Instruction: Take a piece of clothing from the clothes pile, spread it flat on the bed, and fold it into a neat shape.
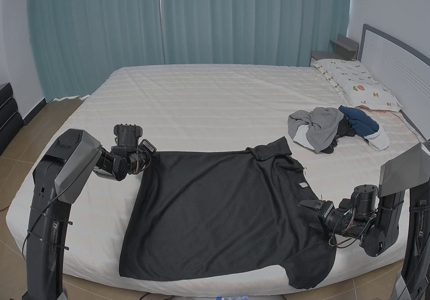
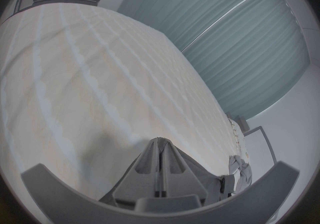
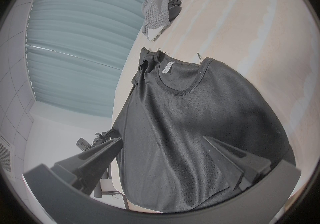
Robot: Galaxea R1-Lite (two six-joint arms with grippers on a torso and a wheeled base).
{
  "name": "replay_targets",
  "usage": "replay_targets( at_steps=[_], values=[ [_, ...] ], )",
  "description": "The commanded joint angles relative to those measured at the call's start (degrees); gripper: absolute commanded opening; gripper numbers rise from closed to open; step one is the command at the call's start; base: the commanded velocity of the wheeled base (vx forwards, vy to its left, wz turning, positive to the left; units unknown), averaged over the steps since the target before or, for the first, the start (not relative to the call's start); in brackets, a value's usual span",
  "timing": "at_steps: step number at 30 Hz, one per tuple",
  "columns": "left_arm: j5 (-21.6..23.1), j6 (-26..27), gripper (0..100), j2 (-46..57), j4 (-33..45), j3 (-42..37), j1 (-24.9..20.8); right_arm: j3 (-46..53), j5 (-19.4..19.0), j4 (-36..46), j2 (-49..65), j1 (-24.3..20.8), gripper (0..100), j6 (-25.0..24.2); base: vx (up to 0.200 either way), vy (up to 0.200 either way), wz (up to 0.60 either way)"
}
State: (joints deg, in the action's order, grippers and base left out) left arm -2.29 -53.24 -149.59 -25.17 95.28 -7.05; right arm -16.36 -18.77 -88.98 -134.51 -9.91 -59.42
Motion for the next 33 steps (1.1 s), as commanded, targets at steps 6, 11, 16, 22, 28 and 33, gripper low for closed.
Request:
replay_targets(
  at_steps=[6,11,16,22,28,33],
  values=[
    [-1.4,0.33,0,-3.6,-4.09,4.21,0.98,0.01,-0.04,-0.76,0.04,-0.02,100,0.0,0.0,0.0,0.0],
    [-1.49,0.41,0,-3.69,-4.09,4.21,1.07,0.01,-0.04,-0.76,0.04,-0.02,100,0.0,0.0,0.0,0.0],
    [-1.49,0.77,0,-3.69,-4.01,4.21,1.25,0.01,0.05,-0.76,0.04,-0.02,100,0.0,0.0,0.0,0.0],
    [-1.49,0.68,100,-3.87,-4.18,4.21,1.25,-0.16,0.05,-0.76,0.04,-0.02,100,0.09,0.0,0.0,0.0],
    [-1.93,-0.2,100,-3.43,-4.09,3.68,1.95,-2.01,0.4,-0.76,0.83,0.16,100,0.18,0.0,0.0,0.0],
    [-0.78,-8.46,100,-0.44,-3.39,1.13,3.35,-8.07,1.55,3.64,2.59,-1.16,100,0.71,0.0,0.0,0.0]
  ],
)
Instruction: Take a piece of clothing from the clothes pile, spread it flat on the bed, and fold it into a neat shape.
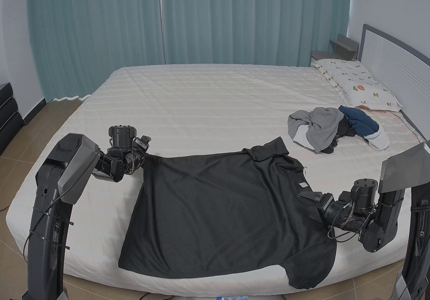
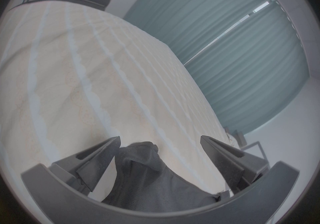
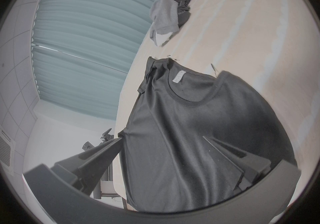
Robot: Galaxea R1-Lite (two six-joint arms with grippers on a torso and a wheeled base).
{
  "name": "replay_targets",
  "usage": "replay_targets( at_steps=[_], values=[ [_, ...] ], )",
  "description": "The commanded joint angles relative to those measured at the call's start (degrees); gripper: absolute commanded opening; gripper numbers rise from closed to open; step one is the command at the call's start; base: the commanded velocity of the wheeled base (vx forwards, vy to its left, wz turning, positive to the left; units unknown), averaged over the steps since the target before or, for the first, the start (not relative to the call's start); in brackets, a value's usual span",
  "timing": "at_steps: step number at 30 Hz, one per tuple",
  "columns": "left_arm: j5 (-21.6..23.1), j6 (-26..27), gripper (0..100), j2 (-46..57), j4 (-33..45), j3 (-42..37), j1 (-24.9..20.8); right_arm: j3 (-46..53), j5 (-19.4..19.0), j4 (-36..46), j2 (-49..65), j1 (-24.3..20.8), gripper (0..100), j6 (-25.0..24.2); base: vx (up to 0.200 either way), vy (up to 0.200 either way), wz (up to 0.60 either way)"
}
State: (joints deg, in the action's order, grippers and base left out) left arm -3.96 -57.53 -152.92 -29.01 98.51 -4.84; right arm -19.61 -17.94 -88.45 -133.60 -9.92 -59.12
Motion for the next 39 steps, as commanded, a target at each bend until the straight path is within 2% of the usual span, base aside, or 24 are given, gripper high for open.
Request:
replay_targets(
  at_steps=[1,7,8,10,13,17,19,20,22,33,39],
  values=[
    [1.33,-4.79,100,3.68,0.36,-3.06,1.41,-6.93,0.72,4.78,2.02,-0.98,100,0.94,0.0,0.0,0.0],
    [5.19,-5.14,100,6.32,-0.08,-8.51,1.59,-20.82,0.81,21.04,4.49,1.22,100,5.34,0.0,0.0,0.0],
    [5.37,-5.14,100,6.84,-0.08,-9.83,1.5,-26.44,1.07,27.55,3.87,2.01,100,7.62,0.0,0.0,0.0],
    [5.37,-5.05,100,7.2,-0.25,-11.24,1.5,-34.0,3.0,34.4,1.76,2.72,100,9.99,0.0,0.0,0.0],
    [5.37,-5.05,100,7.37,-0.25,-11.85,1.5,-41.12,5.29,39.15,-1.58,2.72,100,11.75,0.0,0.0,0.0],
    [5.28,-4.96,100,7.28,-0.25,-12.29,1.41,-50.43,8.72,47.94,-6.94,2.72,100,18.08,0.0,0.0,0.0],
    [5.28,-4.87,100,7.28,-0.25,-12.38,1.41,-51.58,9.68,48.9,-7.56,2.89,100,19.84,0.0,0.0,0.0],
    [5.28,-4.79,100,7.28,-0.25,-12.56,1.32,-54.39,11.53,49.87,-8.87,3.24,100,22.3,0.0,0.0,0.0],
    [5.28,-4.7,100,7.11,-0.25,-12.56,1.24,-58.34,12.76,50.31,-11.6,3.51,100,23.0,0.0,0.0,0.0],
    [5.19,-4.61,100,6.93,-0.25,-12.64,1.15,-69.07,14.08,53.39,-18.63,2.89,100,24.14,0.0,0.0,0.0],
    [5.19,-4.52,100,6.93,-0.25,-12.56,1.15,-70.3,14.17,53.47,-19.07,2.89,100,24.67,0.0,0.0,0.0]
  ],
)
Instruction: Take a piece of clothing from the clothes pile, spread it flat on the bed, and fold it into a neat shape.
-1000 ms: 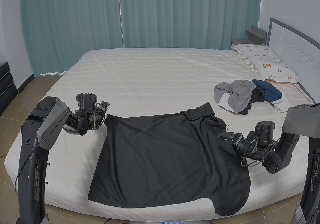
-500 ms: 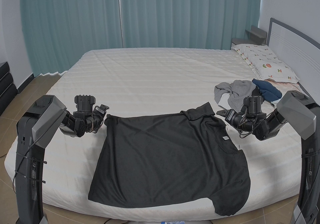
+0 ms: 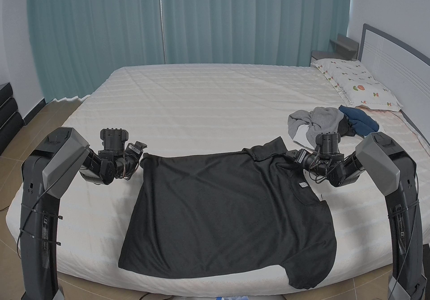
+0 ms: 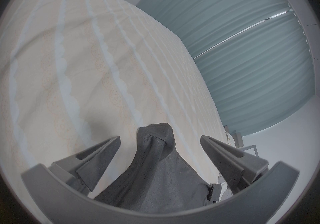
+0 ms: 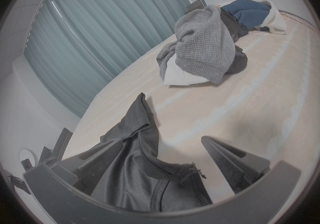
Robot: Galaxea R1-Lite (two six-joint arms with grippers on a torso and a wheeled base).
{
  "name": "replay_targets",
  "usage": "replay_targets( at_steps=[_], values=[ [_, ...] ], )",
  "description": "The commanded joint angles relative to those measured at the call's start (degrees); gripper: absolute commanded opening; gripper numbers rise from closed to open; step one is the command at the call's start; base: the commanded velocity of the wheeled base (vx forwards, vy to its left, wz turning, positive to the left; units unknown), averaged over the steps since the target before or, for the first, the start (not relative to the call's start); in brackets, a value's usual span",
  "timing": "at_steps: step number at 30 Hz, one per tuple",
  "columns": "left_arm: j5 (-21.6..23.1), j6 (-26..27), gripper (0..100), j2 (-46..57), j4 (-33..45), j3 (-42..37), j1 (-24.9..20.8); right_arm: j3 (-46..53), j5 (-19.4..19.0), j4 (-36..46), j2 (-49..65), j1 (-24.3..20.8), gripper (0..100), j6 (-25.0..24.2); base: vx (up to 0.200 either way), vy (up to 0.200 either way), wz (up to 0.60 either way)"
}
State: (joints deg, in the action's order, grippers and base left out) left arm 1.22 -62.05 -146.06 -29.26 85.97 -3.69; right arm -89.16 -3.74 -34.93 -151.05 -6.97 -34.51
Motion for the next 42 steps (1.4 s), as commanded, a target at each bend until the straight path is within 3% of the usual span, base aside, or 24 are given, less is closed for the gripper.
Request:
replay_targets(
  at_steps=[1,5,11,28,42],
  values=[
    [0.01,0.0,100,0.07,-0.01,-0.01,0.0,-0.66,-0.04,-0.05,-1.52,-0.15,0,0.5,0.0,0.0,0.0],
    [0.01,0.0,100,-0.02,-0.01,-0.01,-0.09,-0.75,-0.04,-0.23,-1.7,-0.06,0,3.49,0.0,0.0,0.0],
    [0.01,0.0,100,-0.11,-0.01,-0.01,-0.09,-1.89,0.23,-0.41,-1.79,0.12,0,4.19,0.0,0.0,0.0],
    [-1.92,2.37,100,-0.28,-0.01,-0.1,-0.52,-16.39,8.4,-0.14,-7.5,1.7,0,4.19,0.0,0.0,0.0],
    [-1.92,2.37,100,-0.28,-0.01,-0.1,-0.61,-20.09,8.66,-0.67,-10.93,2.58,0,4.1,0.0,0.0,0.0]
  ],
)
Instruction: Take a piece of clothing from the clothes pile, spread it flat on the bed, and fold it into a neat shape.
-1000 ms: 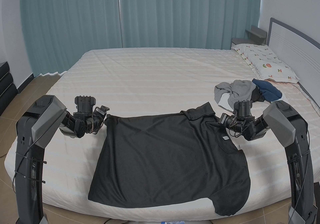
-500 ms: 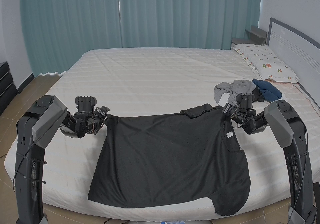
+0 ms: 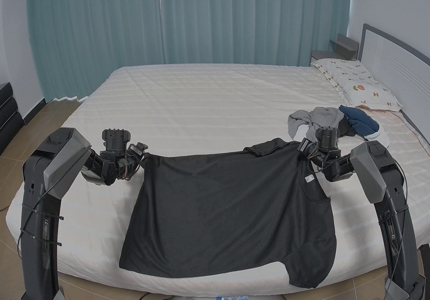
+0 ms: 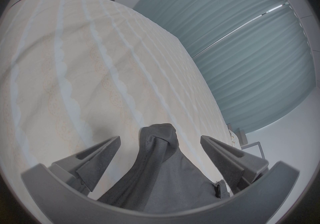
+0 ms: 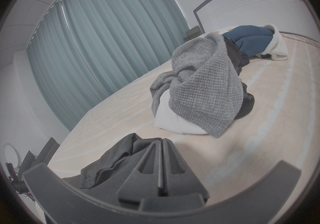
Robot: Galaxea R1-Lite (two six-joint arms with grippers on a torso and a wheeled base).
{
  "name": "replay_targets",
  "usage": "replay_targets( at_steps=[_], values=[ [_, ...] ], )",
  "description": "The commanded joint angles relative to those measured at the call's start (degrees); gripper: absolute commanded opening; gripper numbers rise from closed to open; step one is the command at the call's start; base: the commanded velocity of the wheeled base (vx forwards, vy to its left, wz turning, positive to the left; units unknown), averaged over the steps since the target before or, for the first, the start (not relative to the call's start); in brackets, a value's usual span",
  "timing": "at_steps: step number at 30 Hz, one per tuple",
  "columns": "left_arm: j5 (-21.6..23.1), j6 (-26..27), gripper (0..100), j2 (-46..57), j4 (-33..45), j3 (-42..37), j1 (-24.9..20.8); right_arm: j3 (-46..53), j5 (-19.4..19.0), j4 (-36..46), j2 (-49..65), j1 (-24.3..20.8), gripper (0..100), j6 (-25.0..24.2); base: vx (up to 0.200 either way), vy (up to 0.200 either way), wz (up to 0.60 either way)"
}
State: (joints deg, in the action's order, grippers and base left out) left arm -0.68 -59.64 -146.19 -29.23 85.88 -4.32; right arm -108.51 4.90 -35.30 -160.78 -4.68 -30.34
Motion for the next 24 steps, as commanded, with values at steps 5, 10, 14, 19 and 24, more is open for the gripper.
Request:
replay_targets(
  at_steps=[5,10,14,19,24],
  values=[
    [-0.02,-0.04,100,0.2,0.05,-0.19,-0.08,3.3,-0.07,-0.38,0.29,0.29,100,-0.24,0.0,0.0,0.0],
    [-0.02,-0.04,100,3.02,-0.21,-3.44,-0.17,12.53,-0.68,-0.73,7.24,1.17,100,-1.03,0.0,0.0,0.0],
    [0.07,-0.39,100,7.32,-0.21,-6.52,-0.17,25.01,-1.74,-4.07,15.23,1.34,100,-3.76,0.0,0.0,0.0],
    [0.59,-0.39,100,11.54,0.14,-9.15,-1.22,45.84,-10.17,-10.57,27.45,1.69,100,-6.48,0.0,0.0,0.0],
    [0.86,-0.31,100,15.32,-0.21,-16.54,-1.49,60.61,-11.14,-15.23,34.83,0.9,100,-10.09,-0.16,0.0,0.0]
  ],
)
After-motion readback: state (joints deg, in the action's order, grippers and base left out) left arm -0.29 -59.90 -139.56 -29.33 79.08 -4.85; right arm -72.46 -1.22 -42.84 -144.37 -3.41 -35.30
